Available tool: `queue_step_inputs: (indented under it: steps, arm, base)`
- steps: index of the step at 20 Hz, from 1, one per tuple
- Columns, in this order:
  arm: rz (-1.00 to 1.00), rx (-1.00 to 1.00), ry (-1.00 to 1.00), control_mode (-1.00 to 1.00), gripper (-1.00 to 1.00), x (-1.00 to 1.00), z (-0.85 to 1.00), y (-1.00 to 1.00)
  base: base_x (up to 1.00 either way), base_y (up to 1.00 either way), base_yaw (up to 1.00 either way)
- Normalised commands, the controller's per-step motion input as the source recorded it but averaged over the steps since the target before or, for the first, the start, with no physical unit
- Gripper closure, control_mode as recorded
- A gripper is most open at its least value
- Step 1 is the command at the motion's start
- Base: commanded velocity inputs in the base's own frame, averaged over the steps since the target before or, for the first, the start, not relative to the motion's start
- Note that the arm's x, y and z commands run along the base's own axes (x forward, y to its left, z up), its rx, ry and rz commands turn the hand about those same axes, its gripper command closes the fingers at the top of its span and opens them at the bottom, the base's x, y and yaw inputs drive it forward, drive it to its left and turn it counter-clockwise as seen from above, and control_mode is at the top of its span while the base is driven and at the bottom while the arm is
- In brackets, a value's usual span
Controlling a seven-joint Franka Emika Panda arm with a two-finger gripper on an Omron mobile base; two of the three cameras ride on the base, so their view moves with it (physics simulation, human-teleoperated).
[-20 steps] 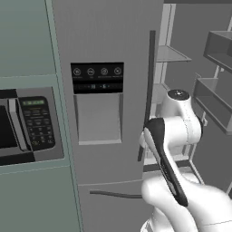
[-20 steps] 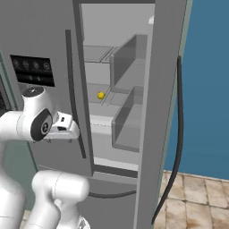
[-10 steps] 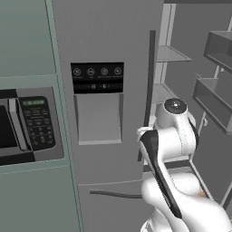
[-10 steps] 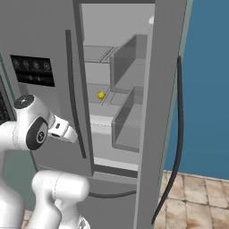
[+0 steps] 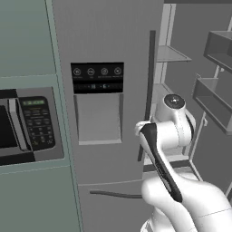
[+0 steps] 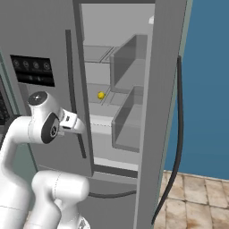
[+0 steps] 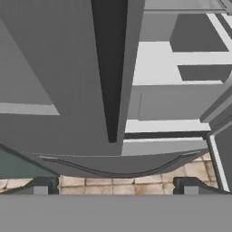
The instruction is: Retrieve a lemon from the fridge and place it on the cutting board with the fish.
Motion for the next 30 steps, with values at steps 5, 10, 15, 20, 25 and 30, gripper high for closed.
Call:
queue_step_inputs:
  steps: [5, 10, 15, 20, 25, 30]
  arm:
    - [-0.01, 0.0, -0.06, -1.0, -1.0, 0.51, 0.1, 0.0]
    - [-0.02, 0.0, -0.09, -1.0, -1.0, 0.33, 0.2, 0.0]
    - [0.0, 0.0, -0.16, -1.0, -1.0, 0.07, 0.21, 0.0]
    - [0.0, 0.0, -0.15, -1.0, -1.0, 0.11, 0.3, 0.0]
    - [0.0, 0.0, -0.11, -1.0, -1.0, 0.29, 0.09, 0.0]
    - [0.0, 0.0, -0.01, -1.0, -1.0, 0.41, 0.01, 0.0]
  base:
    - [0.0, 0.0, 0.0]
    - [0.0, 0.0, 0.0]
    - [0.0, 0.0, 0.0]
    - [0.0, 0.0, 0.0]
    - [0.0, 0.0, 0.0]
    - [0.0, 0.0, 0.0]
